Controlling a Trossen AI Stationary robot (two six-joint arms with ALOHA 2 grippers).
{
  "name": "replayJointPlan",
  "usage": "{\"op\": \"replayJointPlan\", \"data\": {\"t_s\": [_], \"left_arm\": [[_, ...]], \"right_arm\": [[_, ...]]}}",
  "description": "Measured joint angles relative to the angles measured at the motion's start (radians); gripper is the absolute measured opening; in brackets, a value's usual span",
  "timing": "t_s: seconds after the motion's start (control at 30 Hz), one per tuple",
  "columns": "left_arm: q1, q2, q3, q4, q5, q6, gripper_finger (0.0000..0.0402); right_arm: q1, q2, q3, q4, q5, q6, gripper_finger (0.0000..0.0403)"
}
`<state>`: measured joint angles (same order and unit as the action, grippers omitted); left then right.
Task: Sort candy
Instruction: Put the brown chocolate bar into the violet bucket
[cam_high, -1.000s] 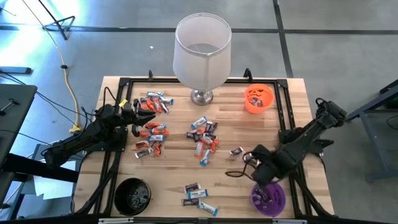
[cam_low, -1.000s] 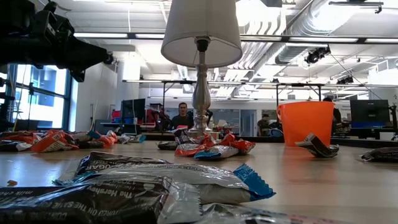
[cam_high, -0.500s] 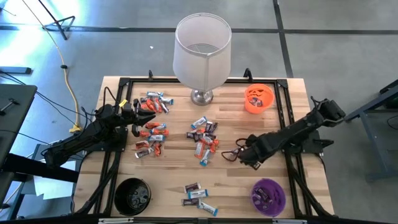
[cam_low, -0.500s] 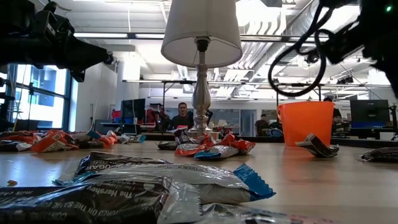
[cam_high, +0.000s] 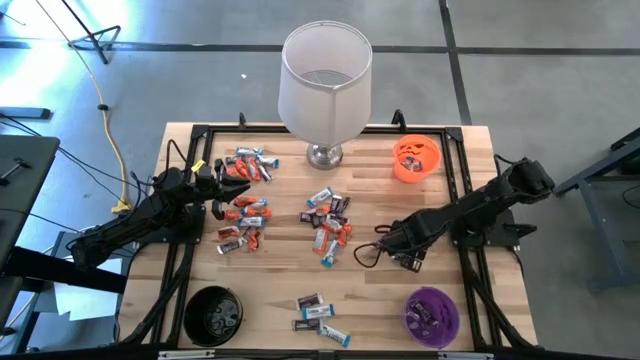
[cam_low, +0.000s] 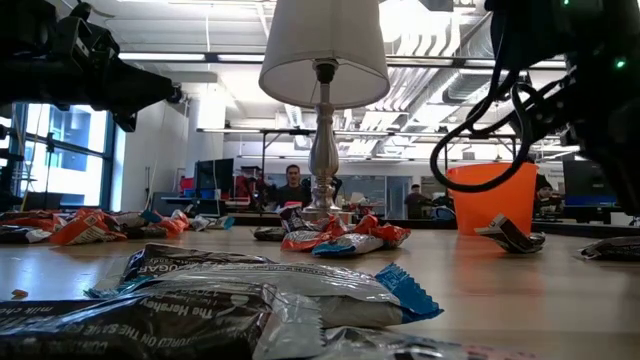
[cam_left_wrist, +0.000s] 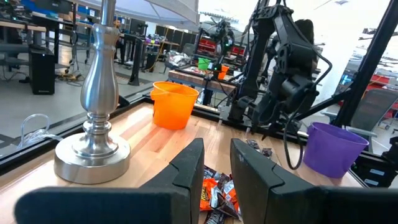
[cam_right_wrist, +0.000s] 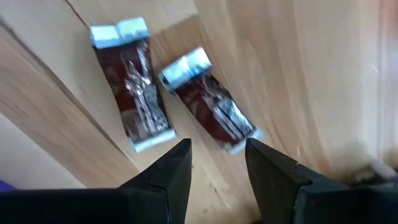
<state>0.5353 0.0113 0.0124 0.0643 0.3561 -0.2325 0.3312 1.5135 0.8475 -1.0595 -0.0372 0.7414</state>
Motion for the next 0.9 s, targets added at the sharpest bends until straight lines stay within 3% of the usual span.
{"op": "replayJointPlan", "data": {"t_s": [0.47, 0.9], "left_arm": [[0.000, 0.000, 0.000, 0.000, 0.000, 0.000, 0.0064], [0.000, 0.000, 0.000, 0.000, 0.000, 0.000, 0.0065]], "right_arm": [[-0.046, 0.000, -0.096, 0.191, 0.003, -0.205, 0.0144], [-0.050, -0.001, -0.138, 0.253, -0.006, -0.016, 0.0128]]}}
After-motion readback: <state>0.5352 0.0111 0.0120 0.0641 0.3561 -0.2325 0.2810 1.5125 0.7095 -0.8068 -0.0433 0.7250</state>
